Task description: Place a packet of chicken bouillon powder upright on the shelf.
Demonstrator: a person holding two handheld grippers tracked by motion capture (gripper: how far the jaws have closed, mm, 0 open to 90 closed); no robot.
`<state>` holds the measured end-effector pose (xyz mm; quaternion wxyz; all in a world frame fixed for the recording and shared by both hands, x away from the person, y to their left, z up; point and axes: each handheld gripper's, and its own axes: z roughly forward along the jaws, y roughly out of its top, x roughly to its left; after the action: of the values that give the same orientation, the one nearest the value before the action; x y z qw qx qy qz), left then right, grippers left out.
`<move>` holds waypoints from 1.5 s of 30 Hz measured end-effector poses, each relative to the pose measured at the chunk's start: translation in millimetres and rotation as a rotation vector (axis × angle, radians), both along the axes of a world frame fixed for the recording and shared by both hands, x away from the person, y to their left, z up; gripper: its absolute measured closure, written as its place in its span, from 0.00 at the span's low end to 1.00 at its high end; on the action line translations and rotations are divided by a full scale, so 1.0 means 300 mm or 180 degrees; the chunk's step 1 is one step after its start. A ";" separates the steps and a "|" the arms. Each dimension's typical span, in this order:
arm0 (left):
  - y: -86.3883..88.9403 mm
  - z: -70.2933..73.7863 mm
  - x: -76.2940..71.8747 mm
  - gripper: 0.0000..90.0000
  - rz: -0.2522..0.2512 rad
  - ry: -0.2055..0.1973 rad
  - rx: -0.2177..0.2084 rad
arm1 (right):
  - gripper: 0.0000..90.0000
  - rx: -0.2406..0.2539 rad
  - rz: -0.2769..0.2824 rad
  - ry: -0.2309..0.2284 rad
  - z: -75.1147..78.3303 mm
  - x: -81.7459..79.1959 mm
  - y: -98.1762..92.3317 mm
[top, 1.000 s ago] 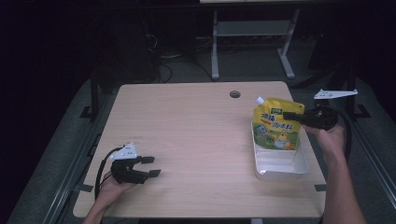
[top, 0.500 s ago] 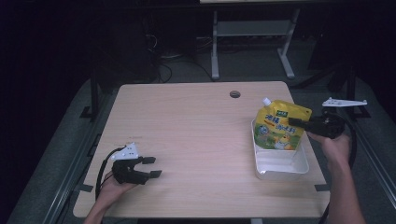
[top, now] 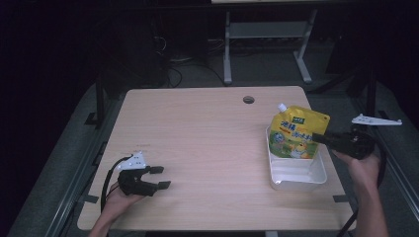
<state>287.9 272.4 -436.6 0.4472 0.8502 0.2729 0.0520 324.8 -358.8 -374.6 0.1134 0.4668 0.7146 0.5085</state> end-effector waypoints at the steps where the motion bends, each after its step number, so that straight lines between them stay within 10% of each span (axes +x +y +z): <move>1: 0.002 0.000 0.000 0.37 0.0017 0.0002 0.0003 | 0.61 0.0001 -0.0033 -0.0013 -0.002 -0.019 -0.007; 17: 0.022 0.005 -0.001 0.34 0.0099 -0.0011 -0.0082 | 0.58 0.0042 -0.0147 -0.0066 -0.022 -0.152 -0.040; 45: 0.036 0.004 -0.004 0.32 0.0129 0.0020 -0.0105 | 0.38 -0.0300 0.0488 -0.0114 0.032 -0.159 0.315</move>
<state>286.6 283.2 -435.4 0.4592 0.8371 0.2923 0.0539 277.0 -264.1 -364.9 0.1088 0.3956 0.7693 0.4898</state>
